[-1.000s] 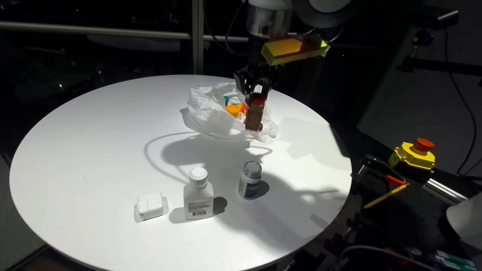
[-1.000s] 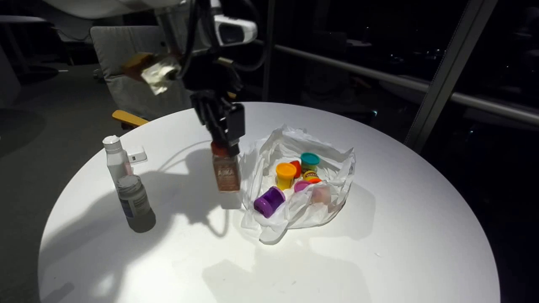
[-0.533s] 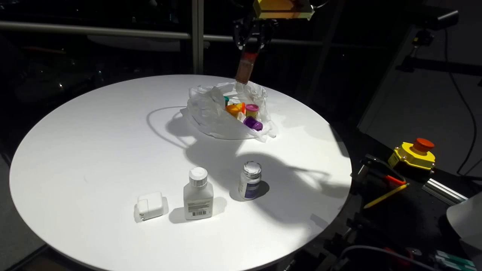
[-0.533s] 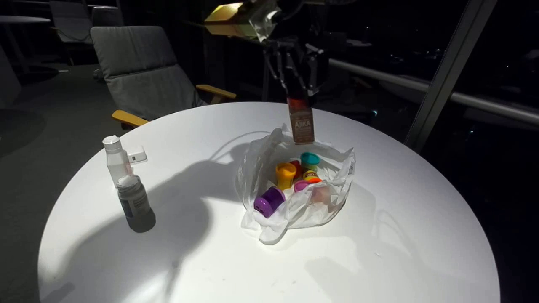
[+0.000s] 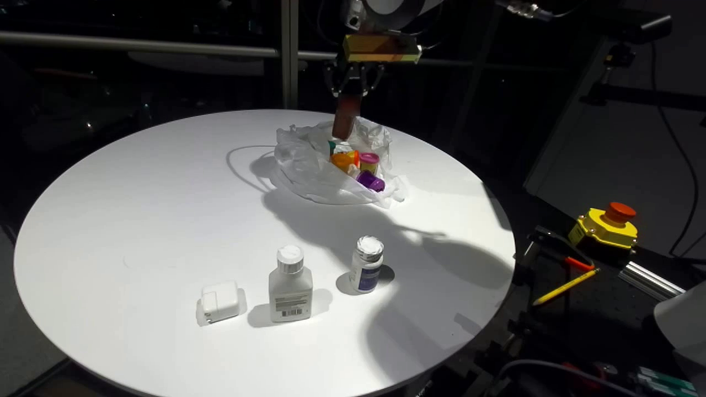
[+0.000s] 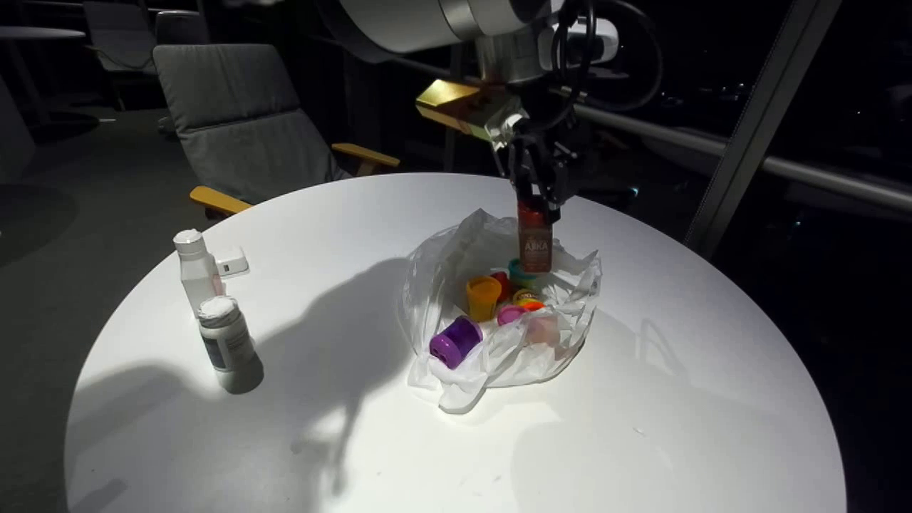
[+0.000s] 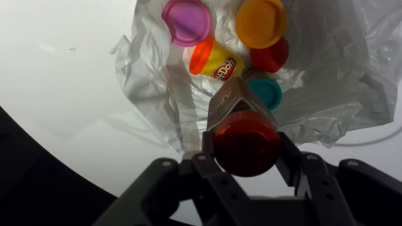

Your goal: Pick up all the objects surrounding the white plate and arrange them on the plate

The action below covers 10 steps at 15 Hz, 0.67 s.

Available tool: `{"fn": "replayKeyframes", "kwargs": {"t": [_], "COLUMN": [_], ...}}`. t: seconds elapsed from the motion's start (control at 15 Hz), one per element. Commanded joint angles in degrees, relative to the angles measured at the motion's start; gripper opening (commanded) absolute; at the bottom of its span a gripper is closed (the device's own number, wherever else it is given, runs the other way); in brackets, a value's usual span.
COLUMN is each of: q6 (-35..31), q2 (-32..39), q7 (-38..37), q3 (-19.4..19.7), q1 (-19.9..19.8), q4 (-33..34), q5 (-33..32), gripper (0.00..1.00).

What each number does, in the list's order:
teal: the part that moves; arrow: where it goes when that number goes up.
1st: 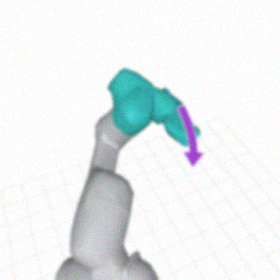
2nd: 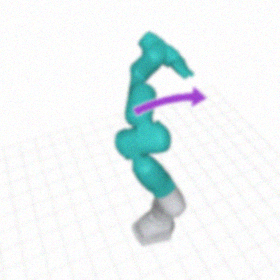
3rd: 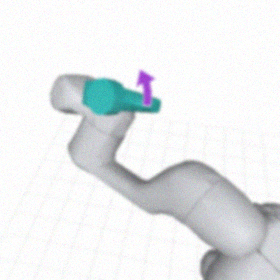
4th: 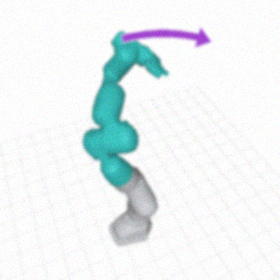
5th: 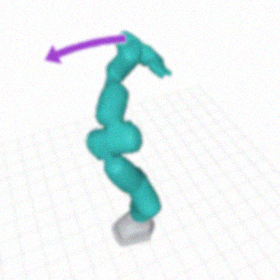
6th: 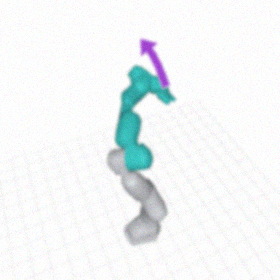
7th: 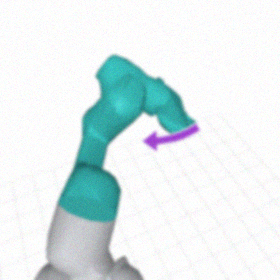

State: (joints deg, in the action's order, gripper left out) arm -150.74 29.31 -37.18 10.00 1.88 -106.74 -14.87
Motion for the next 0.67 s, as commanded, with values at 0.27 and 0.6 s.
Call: {"fn": "replayKeyframes", "kwargs": {"t": [0.27,0.6], "q6": [-2.0,-5.0], "q2": [10.7,15.5], "q7": [-0.3,1.4], "q3": [4.3,3.1], "q1": [1.8,0.8], "q4": [11.0,14.8], "q5": [1.9,5.6], "gripper": [0.24,0.24]}}
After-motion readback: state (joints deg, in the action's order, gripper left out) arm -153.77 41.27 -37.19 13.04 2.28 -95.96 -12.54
